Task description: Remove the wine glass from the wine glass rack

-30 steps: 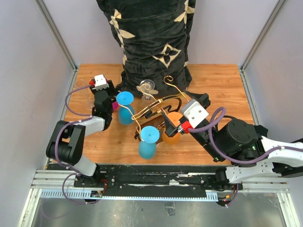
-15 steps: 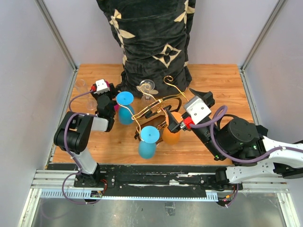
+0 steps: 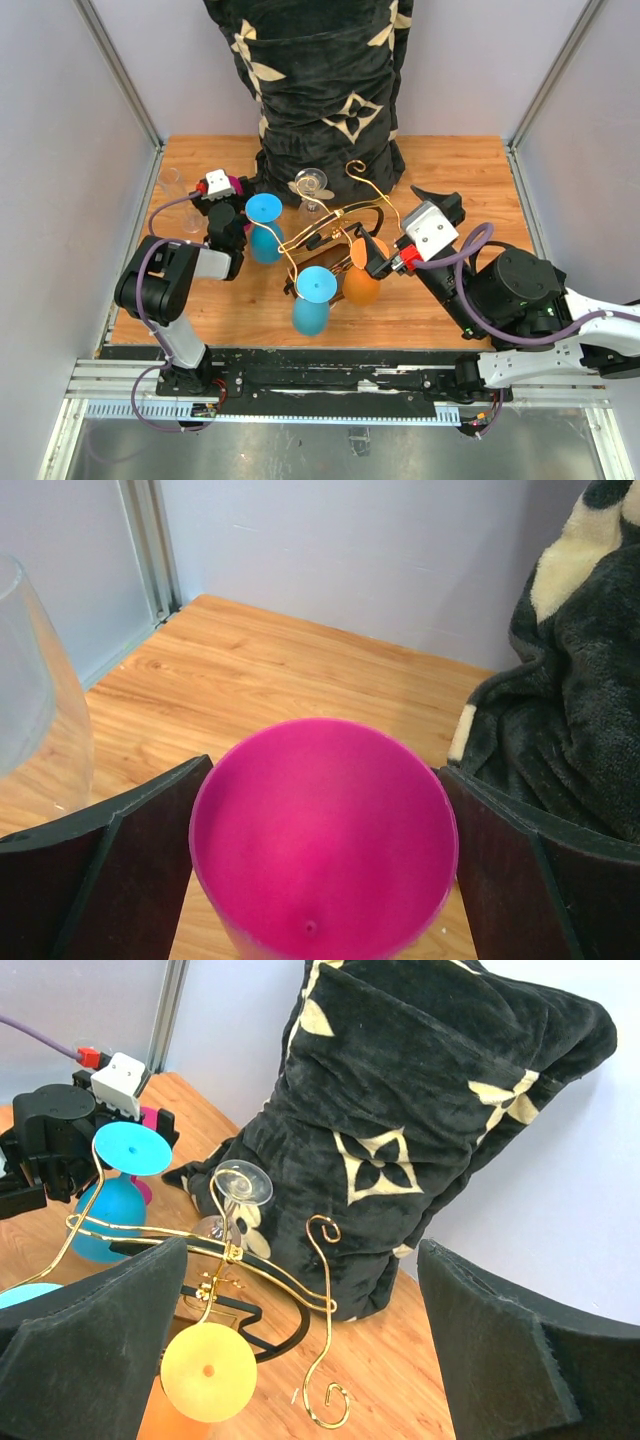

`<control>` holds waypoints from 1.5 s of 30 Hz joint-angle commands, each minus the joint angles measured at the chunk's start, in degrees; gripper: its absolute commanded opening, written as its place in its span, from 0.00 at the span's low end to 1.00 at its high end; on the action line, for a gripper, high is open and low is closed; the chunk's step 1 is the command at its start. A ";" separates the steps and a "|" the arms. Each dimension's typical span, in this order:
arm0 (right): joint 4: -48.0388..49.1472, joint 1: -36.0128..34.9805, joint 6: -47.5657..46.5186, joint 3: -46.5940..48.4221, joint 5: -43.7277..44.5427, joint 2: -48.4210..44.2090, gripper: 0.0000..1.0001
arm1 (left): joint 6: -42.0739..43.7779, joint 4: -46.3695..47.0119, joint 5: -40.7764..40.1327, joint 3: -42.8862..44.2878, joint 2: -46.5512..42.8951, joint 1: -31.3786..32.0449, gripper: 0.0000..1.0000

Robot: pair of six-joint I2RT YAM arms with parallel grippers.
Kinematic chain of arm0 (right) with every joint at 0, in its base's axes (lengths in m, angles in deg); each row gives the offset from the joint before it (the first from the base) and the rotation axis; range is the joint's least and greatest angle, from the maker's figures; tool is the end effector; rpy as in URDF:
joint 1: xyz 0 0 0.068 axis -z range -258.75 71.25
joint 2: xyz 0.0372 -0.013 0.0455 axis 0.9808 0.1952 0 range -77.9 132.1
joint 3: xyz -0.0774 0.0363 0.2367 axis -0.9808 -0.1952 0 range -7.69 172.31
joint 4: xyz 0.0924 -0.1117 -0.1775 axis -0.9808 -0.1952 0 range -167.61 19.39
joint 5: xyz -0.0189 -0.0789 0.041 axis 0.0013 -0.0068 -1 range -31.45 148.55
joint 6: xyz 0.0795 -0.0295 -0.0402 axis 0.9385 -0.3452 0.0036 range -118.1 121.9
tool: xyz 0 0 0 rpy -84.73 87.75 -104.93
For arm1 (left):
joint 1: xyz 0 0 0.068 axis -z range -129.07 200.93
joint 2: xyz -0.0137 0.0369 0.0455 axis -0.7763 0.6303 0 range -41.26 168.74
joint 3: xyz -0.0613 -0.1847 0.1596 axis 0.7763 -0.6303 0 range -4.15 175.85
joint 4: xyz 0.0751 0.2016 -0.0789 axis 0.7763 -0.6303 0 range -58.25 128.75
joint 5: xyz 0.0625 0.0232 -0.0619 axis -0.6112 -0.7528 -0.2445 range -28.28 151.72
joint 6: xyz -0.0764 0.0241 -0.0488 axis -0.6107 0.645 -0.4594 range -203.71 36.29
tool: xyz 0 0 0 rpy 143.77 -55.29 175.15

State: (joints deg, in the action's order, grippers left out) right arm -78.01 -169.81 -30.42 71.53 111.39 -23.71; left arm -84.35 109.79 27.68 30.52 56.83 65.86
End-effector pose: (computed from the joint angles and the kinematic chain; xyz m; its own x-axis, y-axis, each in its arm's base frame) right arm 0.0644 0.1640 0.4910 0.3258 -0.1441 -0.9344 -0.5252 0.7942 -0.3056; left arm 0.3452 -0.0431 0.2113 0.1318 -0.0448 -0.9903 -0.3211 0.9432 -0.0854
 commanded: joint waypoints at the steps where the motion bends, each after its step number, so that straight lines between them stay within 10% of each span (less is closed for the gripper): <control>1: -3.01 0.75 2.43 3.05 4.49 -1.02 0.98 | -0.26 0.25 -2.28 0.05 -2.82 1.03 1.00; 10: -37.31 22.96 31.63 21.40 -17.70 5.39 0.98 | -10.94 -33.11 2.46 17.69 -13.62 -1.72 1.00; 16: -37.22 53.23 42.76 22.05 -59.66 14.32 1.00 | -11.84 -48.44 2.49 29.81 -16.41 -2.79 1.00; 21: -30.10 61.25 52.10 21.94 -83.97 23.38 0.90 | -14.70 -60.89 7.27 41.78 -17.19 -3.69 1.00; 45: -21.59 60.60 60.39 27.78 -87.77 47.99 0.69 | -25.13 -69.31 21.46 47.16 -24.09 -3.60 1.00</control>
State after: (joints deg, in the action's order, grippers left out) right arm -100.87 -109.36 29.76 96.01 22.69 22.50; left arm -109.47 38.89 48.27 79.09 35.74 62.30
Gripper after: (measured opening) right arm 0.698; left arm 0.996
